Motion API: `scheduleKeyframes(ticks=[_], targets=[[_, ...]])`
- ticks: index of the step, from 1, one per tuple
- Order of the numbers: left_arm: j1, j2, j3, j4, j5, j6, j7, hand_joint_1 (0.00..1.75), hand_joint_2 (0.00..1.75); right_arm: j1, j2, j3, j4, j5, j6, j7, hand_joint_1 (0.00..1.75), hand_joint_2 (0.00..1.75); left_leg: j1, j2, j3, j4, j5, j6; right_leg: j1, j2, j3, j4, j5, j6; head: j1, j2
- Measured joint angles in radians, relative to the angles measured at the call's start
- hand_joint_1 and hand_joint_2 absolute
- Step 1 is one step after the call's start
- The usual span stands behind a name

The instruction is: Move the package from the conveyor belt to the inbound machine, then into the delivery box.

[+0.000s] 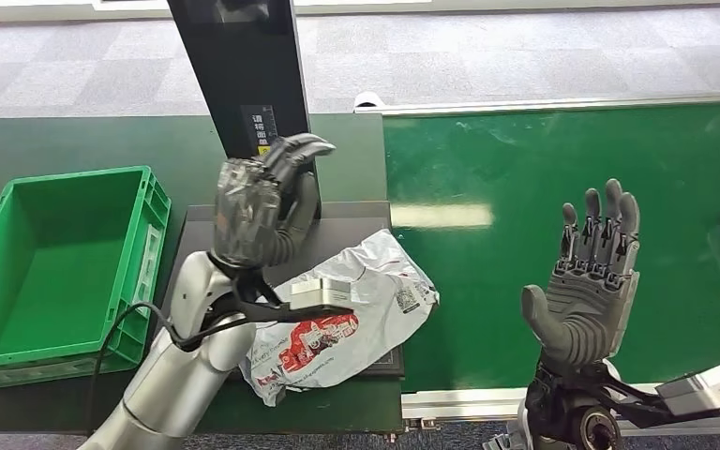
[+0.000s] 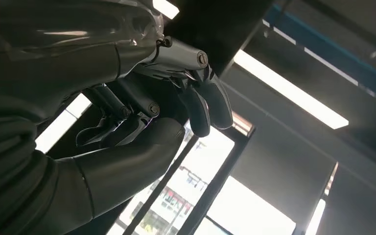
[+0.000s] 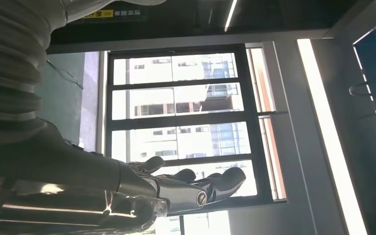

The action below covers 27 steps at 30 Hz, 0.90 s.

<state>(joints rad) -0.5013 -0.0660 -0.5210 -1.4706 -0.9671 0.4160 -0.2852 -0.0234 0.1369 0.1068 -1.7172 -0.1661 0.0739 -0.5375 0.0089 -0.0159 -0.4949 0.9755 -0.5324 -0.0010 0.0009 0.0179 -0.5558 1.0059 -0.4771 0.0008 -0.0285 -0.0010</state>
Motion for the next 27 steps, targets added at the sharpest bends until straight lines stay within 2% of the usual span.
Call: scheduleKeyframes(ticks=[2, 5, 12, 15, 19, 23, 25, 27], targets=[[0.02, 0.021, 0.03, -0.105, 0.009, 0.009, -0.008, 1.75, 1.75, 0.007, 0.0, -0.008, -0.016, 0.002, -0.002, 0.0, 0.0, 1.75, 0.0, 0.0, 0.0, 0.0, 0.0, 0.0, 0.0, 0.0, 0.0, 0.0, 0.0, 0.0, 0.0, 0.0], [0.041, 0.038, 0.051, -0.193, 0.011, 0.019, -0.022, 1.75, 1.75, 0.011, 0.0, -0.015, -0.029, 0.004, -0.003, 0.0, 0.0, 1.75, 0.0, 0.0, 0.0, 0.0, 0.0, 0.0, -0.001, 0.0, 0.0, 0.0, 0.0, 0.0, 0.0, 0.0], [0.06, 0.053, 0.066, -0.262, 0.011, 0.039, -0.028, 1.75, 1.75, 0.013, 0.006, -0.02, -0.04, 0.004, -0.005, 0.0, 0.0, 1.75, -0.001, 0.0, 0.0, 0.001, 0.0, 0.0, -0.001, 0.0, 0.0, 0.0, 0.001, 0.001, 0.0, 0.0], [0.059, 0.055, 0.093, -0.275, 0.024, 0.106, -0.013, 1.75, 1.75, 0.018, 0.009, -0.022, -0.047, 0.005, -0.012, -0.001, 0.0, 1.75, -0.001, 0.0, 0.0, 0.001, 0.0, 0.0, -0.001, 0.0, 0.0, 0.0, 0.001, 0.001, 0.0, 0.0], [0.014, 0.056, 0.207, -0.263, 0.0, 0.145, 0.043, 1.75, 1.75, 0.033, 0.017, -0.024, -0.065, 0.006, -0.014, -0.001, 0.0, 1.75, 0.0, 0.0, 0.0, 0.001, 0.001, 0.0, 0.0, 0.0, 0.0, 0.0, 0.001, 0.001, 0.0, 0.0], [-0.095, 0.065, 0.366, -0.145, -0.006, 0.08, 0.072, 1.73, 1.75, 0.048, 0.026, -0.024, -0.075, 0.007, -0.009, -0.001, 0.0, 1.75, 0.0, 0.0, 0.0, 0.0, 0.003, -0.002, 0.0, 0.0, 0.0, 0.0, 0.003, -0.001, 0.0, 0.0], [-0.136, 0.071, 0.416, -0.078, 0.014, -0.004, 0.059, 0.86, 1.75, 0.045, 0.027, -0.024, -0.075, 0.006, -0.006, 0.0, 0.0, 1.75, 0.0, 0.0, 0.0, 0.0, 0.004, -0.002, 0.0, 0.0, 0.0, 0.0, 0.003, -0.002, 0.0, 0.0], [-0.161, 0.074, 0.432, -0.024, 0.038, -0.136, 0.054, 0.0, 1.75, 0.034, 0.028, -0.024, -0.074, 0.003, 0.0, 0.005, 0.0, 1.75, -0.001, 0.0, 0.0, 0.0, 0.005, -0.001, 0.0, 0.0, 0.0, 0.0, 0.004, -0.001, 0.0, 0.0]])
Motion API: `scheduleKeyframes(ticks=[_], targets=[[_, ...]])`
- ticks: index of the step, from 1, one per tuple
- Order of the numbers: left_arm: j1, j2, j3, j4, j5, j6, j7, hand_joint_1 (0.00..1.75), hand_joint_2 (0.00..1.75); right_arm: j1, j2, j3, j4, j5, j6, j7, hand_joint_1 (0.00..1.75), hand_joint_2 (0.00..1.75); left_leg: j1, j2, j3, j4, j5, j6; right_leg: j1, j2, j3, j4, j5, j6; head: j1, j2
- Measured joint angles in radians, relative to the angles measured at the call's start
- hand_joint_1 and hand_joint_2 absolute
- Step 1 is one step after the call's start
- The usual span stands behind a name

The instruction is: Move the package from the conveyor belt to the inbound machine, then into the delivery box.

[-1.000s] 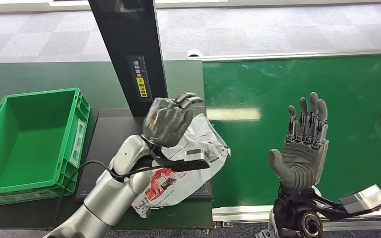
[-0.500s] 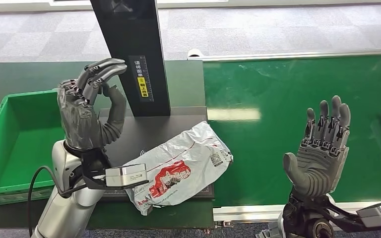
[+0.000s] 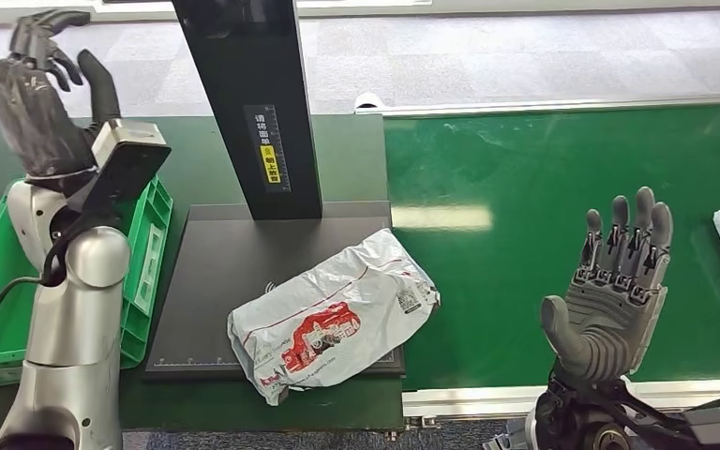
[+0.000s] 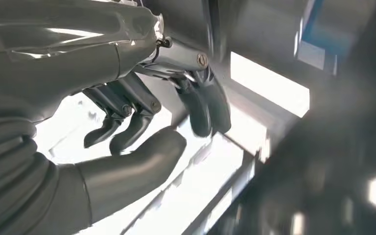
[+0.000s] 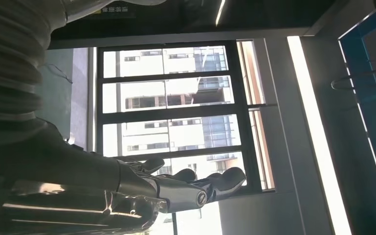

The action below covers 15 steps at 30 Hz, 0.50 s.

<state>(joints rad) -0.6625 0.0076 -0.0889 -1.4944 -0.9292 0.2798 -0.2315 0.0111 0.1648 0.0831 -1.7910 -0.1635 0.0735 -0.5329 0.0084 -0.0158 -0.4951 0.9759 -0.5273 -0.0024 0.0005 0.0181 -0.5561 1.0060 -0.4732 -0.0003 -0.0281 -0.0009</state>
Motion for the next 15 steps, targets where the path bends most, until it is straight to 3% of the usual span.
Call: scheduleKeyframes(ticks=[3, 6, 15], targets=[[-0.012, 0.004, -0.021, 0.069, 0.02, -0.221, 0.005, 0.0, 1.75, -0.017, 0.0, -0.001, 0.004, -0.002, 0.015, 0.008, 0.0, 1.75, -0.001, 0.0, 0.0, 0.0, 0.0, 0.0, -0.001, 0.0, 0.0, 0.0, 0.0, 0.001, 0.0, 0.0], [-0.013, 0.013, -0.074, 0.147, 0.002, -0.351, -0.002, 0.0, 1.75, -0.025, 0.0, -0.002, 0.011, -0.003, 0.036, 0.013, 0.0, 1.75, -0.001, 0.0, 0.0, 0.0, 0.0, 0.0, -0.001, 0.0, -0.001, 0.0, 0.001, 0.001, 0.0, 0.0], [-0.017, 0.073, -0.222, 0.367, -0.012, -0.383, -0.06, 0.0, 1.75, -0.03, 0.0, -0.01, 0.031, -0.003, 0.063, 0.016, 0.0, 1.75, 0.0, 0.0, -0.001, 0.0, 0.0, 0.0, 0.0, 0.0, -0.002, 0.0, 0.001, 0.001, 0.0, 0.0]])
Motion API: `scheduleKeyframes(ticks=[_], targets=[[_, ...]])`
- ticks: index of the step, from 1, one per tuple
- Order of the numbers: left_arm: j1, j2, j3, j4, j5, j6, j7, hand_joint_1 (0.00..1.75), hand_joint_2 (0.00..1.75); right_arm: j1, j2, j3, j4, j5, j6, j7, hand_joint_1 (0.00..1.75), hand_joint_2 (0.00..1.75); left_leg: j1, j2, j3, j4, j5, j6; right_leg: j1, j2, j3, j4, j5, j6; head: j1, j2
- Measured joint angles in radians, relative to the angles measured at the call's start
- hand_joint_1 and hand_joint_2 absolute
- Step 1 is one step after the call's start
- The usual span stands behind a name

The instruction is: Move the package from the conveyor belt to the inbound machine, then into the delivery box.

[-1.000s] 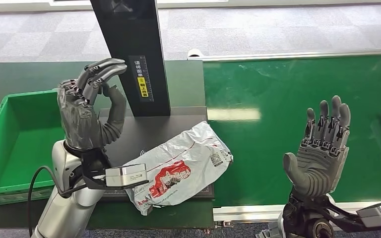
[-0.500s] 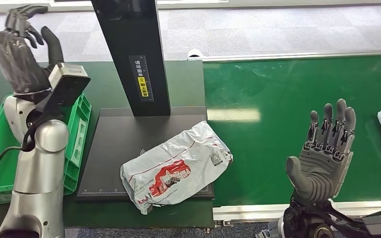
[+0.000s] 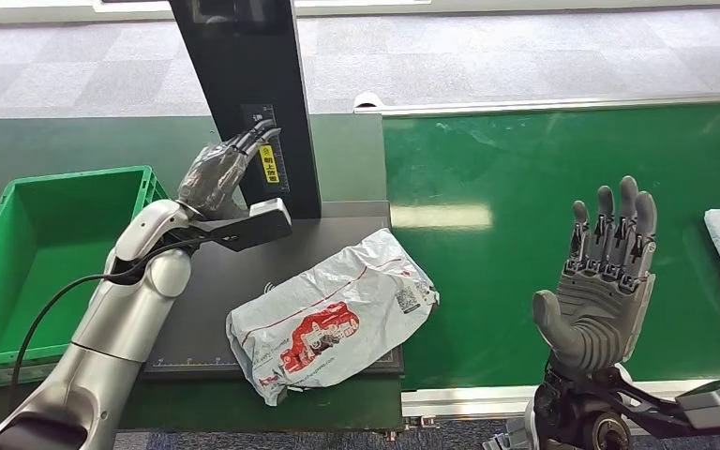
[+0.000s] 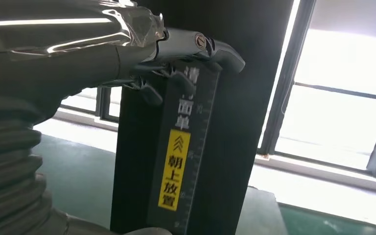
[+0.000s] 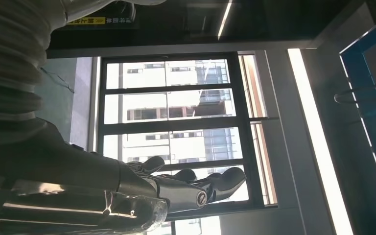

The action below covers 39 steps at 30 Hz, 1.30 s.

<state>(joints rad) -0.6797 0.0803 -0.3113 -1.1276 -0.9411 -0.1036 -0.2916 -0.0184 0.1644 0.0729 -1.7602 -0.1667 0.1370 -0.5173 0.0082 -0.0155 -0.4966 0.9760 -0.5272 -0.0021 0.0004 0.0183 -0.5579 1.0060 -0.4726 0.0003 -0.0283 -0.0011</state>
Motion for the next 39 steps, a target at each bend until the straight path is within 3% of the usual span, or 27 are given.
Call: scheduleKeyframes(ticks=[27, 39], targets=[[-0.011, 0.034, -0.056, 0.066, 0.015, -0.002, -0.001, 0.0, 1.75, 0.0, 0.0, -0.009, 0.007, 0.0, 0.004, 0.0, 0.0, 1.75, 0.0, 0.0, -0.001, 0.0, 0.0, 0.0, 0.0, 0.0, 0.0, 0.0, 0.0, 0.0, 0.0, 0.0], [-0.035, 0.07, -0.115, 0.1, 0.078, -0.107, -0.045, 0.0, 1.75, -0.011, -0.002, -0.011, 0.019, 0.003, -0.001, 0.013, 0.0, 1.75, 0.0, 0.0, -0.001, 0.0, 0.0, 0.0, 0.0, 0.0, 0.0, 0.0, 0.0, 0.0, 0.0, 0.0]])
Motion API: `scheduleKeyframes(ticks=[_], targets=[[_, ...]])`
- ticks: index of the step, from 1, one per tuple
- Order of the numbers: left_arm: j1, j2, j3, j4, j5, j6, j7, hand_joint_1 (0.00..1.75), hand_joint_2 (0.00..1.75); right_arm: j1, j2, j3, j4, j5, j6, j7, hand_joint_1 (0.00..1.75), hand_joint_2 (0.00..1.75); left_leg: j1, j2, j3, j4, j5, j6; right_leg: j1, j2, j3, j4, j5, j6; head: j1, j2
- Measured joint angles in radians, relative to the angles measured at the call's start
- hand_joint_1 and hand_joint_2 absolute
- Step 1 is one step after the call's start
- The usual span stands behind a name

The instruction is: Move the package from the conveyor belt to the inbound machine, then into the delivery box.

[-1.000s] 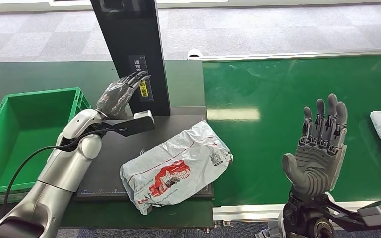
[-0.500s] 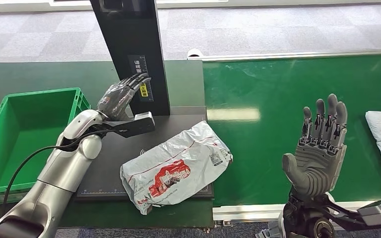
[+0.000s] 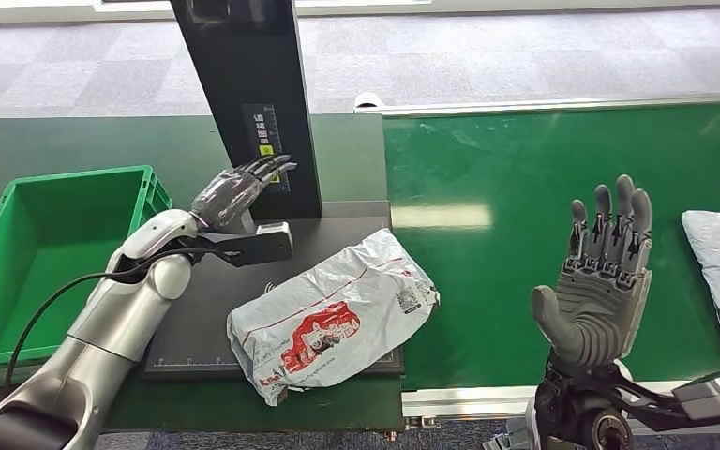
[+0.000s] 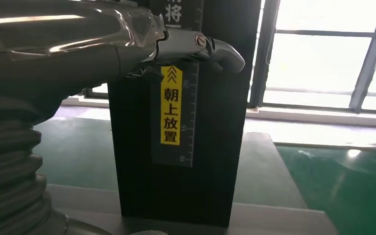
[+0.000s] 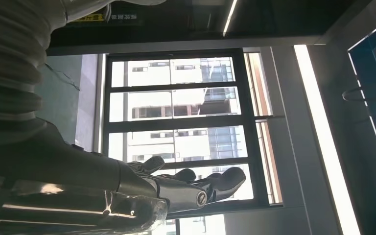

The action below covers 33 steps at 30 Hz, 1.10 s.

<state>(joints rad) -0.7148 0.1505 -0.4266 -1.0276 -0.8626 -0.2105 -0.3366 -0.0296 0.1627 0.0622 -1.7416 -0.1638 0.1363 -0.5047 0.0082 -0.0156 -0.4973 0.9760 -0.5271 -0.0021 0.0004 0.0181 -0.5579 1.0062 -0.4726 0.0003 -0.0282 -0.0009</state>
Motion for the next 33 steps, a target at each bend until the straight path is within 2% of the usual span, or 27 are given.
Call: scheduleKeyframes(ticks=[5, 12, 18, 26, 33], targets=[[0.012, 0.049, -0.041, 0.005, 0.101, -0.114, -0.089, 0.0, 1.75, -0.01, -0.007, 0.004, 0.023, -0.008, -0.02, -0.009, 0.0, 1.75, 0.0, 0.001, 0.0, 0.0, 0.0, 0.0, 0.0, 0.001, 0.0, 0.0, 0.0, 0.0, 0.0, 0.0], [0.08, 0.145, -0.07, -0.095, 0.171, -0.154, -0.111, 0.0, 1.75, -0.015, -0.019, 0.006, 0.043, -0.016, -0.035, -0.016, 0.0, 1.75, 0.0, 0.0, -0.001, 0.0, 0.0, 0.0, 0.0, 0.001, -0.001, 0.0, 0.0, 0.0, 0.0, 0.0], [0.098, 0.172, -0.085, -0.132, 0.175, -0.161, -0.111, 0.0, 1.75, -0.017, -0.021, 0.006, 0.048, -0.017, -0.035, -0.016, 0.0, 1.75, 0.0, 0.0, -0.001, 0.0, 0.0, 0.0, 0.0, 0.001, -0.001, 0.0, 0.0, 0.0, 0.0, 0.0], [0.104, 0.185, -0.094, -0.15, 0.185, -0.161, -0.112, 0.0, 1.75, -0.017, -0.023, 0.006, 0.052, -0.017, -0.035, -0.016, 0.0, 1.75, 0.0, 0.0, -0.001, 0.0, 0.0, 0.0, 0.0, 0.001, -0.001, 0.0, 0.0, 0.0, 0.0, 0.0], [0.168, 0.232, -0.035, -0.258, 0.344, -0.215, -0.136, 0.0, 1.75, -0.009, -0.029, 0.004, 0.052, -0.017, -0.035, -0.016, 0.0, 1.75, 0.0, 0.001, -0.001, 0.0, 0.0, 0.0, 0.0, 0.001, -0.002, 0.0, 0.0, 0.0, 0.0, 0.0]])
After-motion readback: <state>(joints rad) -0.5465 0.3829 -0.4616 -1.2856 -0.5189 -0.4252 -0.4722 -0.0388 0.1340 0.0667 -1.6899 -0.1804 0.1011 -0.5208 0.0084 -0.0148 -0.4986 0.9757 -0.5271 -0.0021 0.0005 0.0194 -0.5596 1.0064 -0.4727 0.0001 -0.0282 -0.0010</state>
